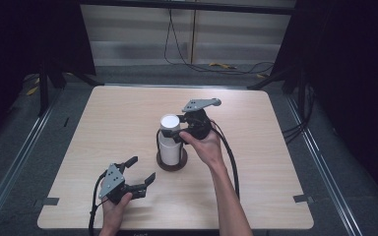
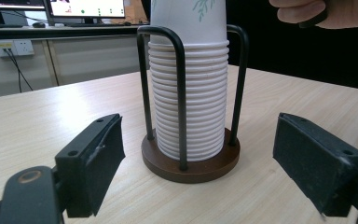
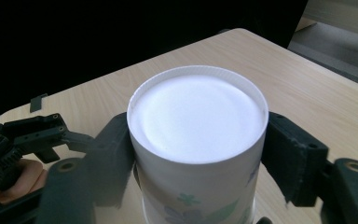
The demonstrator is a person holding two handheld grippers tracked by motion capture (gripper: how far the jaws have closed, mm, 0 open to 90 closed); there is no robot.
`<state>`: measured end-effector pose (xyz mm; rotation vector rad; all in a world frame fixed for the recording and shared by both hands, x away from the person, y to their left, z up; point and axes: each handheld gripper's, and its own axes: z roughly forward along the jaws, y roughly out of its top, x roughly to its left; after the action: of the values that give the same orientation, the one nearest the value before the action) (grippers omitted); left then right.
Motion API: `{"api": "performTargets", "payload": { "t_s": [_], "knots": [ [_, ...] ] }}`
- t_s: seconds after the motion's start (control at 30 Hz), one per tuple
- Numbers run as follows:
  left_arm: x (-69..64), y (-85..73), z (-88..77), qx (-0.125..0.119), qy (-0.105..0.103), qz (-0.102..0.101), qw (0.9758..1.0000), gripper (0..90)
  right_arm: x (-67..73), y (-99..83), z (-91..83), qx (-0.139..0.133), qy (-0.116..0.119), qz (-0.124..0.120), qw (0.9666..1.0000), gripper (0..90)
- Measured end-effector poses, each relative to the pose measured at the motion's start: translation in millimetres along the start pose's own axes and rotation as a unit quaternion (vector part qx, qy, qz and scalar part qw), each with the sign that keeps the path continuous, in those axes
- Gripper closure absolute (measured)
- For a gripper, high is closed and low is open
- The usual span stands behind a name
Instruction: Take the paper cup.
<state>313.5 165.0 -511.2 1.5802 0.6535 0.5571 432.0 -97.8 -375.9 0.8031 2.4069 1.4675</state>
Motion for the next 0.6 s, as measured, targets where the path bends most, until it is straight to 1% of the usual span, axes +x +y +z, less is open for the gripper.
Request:
{"api": "performTargets", "payload": {
  "t_s": [0.17,0.2,0.3,0.37,0.6],
  "knots": [
    [0.1,0.1,-0.3,0.002,-0.001,0.001,1.0,16.0,2.4,4.6,-0.9,0.004,-0.006,-0.008,0.9999,31.7],
    [-0.2,0.0,-0.2,0.001,-0.001,-0.003,1.0,16.0,2.8,5.5,-1.6,0.001,-0.005,-0.01,0.9999,31.7],
    [-0.2,0.0,-0.2,0.001,-0.001,-0.002,1.0,16.0,3.4,7.0,-4.4,-0.01,-0.004,-0.011,0.9999,31.8],
    [-0.1,0.0,-0.2,0.001,-0.002,-0.003,1.0,16.0,3.9,7.5,-5.5,-0.011,-0.006,-0.013,0.9998,32.0],
    [-0.2,-0.1,0.1,-0.001,-0.001,-0.003,1.0,16.0,3.6,8.5,-9.7,-0.027,-0.002,-0.011,0.9996,32.4]
  ]
}}
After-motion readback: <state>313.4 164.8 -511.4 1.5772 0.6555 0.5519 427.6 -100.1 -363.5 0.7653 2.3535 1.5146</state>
